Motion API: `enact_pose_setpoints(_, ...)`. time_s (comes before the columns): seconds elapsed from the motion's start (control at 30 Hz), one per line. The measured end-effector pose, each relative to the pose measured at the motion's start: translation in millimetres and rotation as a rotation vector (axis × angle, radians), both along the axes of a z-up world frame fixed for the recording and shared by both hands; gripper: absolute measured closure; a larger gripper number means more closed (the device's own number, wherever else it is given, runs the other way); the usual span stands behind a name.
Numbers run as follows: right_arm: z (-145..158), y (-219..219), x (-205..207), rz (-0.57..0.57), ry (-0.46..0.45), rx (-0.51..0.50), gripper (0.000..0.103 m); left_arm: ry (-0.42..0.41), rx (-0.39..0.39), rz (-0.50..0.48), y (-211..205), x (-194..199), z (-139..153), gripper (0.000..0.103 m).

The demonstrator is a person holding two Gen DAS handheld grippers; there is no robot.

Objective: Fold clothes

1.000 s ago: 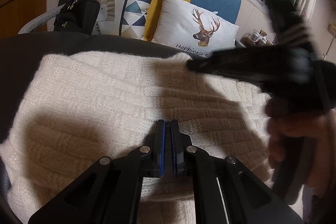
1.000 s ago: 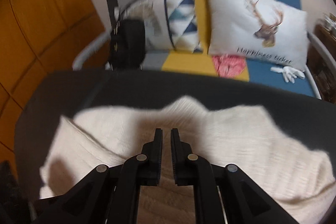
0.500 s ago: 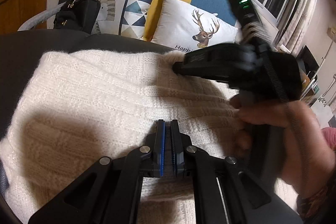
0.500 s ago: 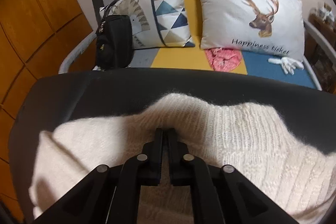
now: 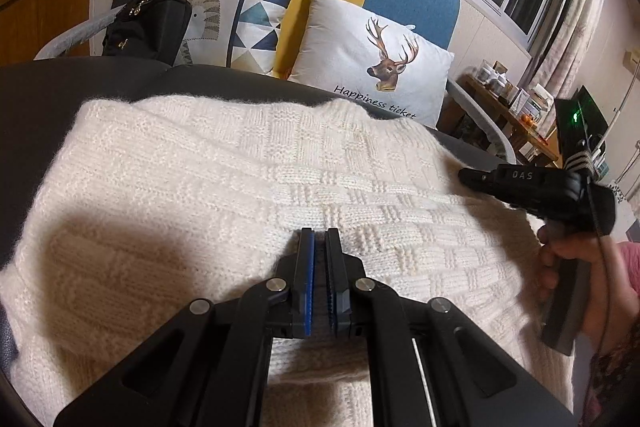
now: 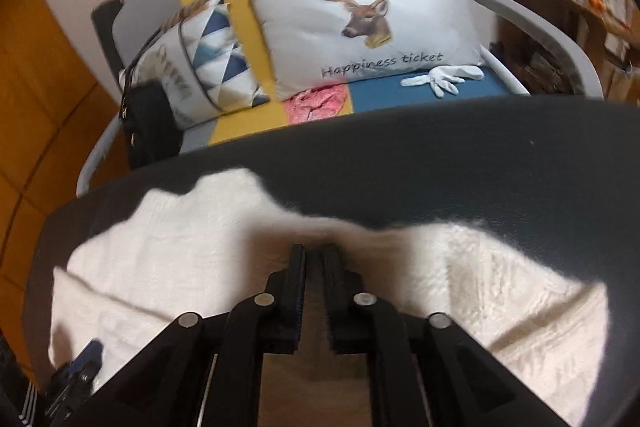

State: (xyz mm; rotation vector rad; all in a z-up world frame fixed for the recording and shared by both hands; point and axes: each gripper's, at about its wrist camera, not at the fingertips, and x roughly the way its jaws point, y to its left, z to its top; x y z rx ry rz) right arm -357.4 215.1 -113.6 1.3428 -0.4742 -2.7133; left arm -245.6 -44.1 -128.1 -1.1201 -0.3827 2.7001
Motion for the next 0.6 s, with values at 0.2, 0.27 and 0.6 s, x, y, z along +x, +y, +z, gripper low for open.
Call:
enact_pose_setpoints(0.2,-1.9,-3.2,-2.9,-0.041,0.037,0.064,0.102,-0.001,0.000,0.000,-1.4,-3.1,0.0,0.098)
enact_pose_setpoints(0.27,-2.0,-1.3,-3.0,-0.051,0.041,0.060,0.102,-0.001,0.000,-0.001,-1.2,-3.2,-0.2,0.098)
enact_pose_setpoints(0.6,4.9,-0.7,-6.9,-0.031,0.014,0.080,0.101,-0.001,-0.005,0.000,-0.3,-2.7,-1.2,0.098)
